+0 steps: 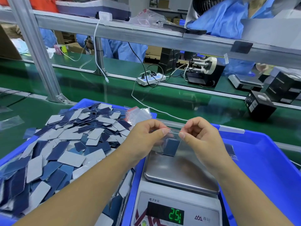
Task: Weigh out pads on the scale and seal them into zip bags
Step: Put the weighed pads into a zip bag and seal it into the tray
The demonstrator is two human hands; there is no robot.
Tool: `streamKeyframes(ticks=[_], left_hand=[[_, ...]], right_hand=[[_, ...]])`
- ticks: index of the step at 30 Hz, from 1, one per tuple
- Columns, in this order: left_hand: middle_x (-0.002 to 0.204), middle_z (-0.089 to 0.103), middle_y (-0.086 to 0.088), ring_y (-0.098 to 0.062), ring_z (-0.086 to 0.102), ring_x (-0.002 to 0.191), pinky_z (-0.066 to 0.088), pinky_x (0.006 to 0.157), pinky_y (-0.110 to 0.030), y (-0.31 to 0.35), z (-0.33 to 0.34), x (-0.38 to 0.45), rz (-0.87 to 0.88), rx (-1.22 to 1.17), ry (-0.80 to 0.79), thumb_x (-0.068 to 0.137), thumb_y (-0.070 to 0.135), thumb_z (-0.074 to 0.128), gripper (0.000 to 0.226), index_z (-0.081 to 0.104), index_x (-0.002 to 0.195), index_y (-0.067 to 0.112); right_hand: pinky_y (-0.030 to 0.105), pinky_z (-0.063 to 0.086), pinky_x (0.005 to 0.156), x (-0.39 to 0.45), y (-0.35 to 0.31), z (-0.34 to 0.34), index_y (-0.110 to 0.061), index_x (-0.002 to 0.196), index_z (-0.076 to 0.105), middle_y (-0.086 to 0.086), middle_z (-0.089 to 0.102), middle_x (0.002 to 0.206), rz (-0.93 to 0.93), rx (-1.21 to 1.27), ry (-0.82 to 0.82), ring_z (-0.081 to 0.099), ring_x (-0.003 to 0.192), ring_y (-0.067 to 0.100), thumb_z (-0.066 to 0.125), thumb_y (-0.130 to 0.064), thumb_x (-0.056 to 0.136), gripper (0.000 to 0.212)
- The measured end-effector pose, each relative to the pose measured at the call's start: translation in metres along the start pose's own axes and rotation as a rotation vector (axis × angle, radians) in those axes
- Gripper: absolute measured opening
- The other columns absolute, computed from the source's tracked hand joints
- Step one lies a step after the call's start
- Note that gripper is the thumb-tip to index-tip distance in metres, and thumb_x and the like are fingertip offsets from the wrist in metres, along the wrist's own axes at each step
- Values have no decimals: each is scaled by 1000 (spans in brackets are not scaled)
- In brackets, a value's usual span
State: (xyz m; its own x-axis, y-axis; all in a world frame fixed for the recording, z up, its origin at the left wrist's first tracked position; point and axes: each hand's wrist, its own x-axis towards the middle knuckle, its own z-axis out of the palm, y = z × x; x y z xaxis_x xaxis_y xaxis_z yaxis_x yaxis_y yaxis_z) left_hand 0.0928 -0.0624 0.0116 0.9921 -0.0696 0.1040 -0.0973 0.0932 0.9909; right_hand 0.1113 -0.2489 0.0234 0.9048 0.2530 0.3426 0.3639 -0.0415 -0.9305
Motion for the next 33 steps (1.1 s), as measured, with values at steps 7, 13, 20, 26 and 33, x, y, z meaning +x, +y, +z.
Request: streamKeyframes(ticks=[7,13,20,26,33], left_hand=[[79,67,3,-15,62,80,55,85,-45,0,1,-3,-19,34,8,75,29,72,6,73,79,24],[78,71,0,-8,60,73,53,71,-28,-2,1,-2,77,162,31,78,33,70,6,73,82,34],[74,65,0,-14,55,72,46,67,-28,0,2,-3,-1,102,3,76,33,70,4,73,77,31],[74,58,-5,-25,50,79,45,77,-42,3,2,-3,-75,-5,-26,74,22,71,6,73,69,22],[70,61,0,-17,55,70,49,71,-34,5,1,-4,-90,-6,-33,72,21,71,4,71,69,19]], right_hand=[[19,50,71,-2,4,6,-18,92,62,-9,65,77,8,63,-42,59,75,10,71,3,82,26],[20,51,70,-2,2,8,-16,91,62,-7,66,76,4,107,-50,60,74,9,72,-7,76,21],[20,52,68,0,2,4,-18,89,63,-3,67,73,77,179,-21,61,70,10,75,-6,71,25],[20,50,66,0,0,2,-29,83,68,0,67,74,136,187,-54,60,66,11,76,-10,72,24],[20,49,62,0,1,0,-29,81,69,2,65,73,170,215,-74,57,64,12,75,-8,71,24]])
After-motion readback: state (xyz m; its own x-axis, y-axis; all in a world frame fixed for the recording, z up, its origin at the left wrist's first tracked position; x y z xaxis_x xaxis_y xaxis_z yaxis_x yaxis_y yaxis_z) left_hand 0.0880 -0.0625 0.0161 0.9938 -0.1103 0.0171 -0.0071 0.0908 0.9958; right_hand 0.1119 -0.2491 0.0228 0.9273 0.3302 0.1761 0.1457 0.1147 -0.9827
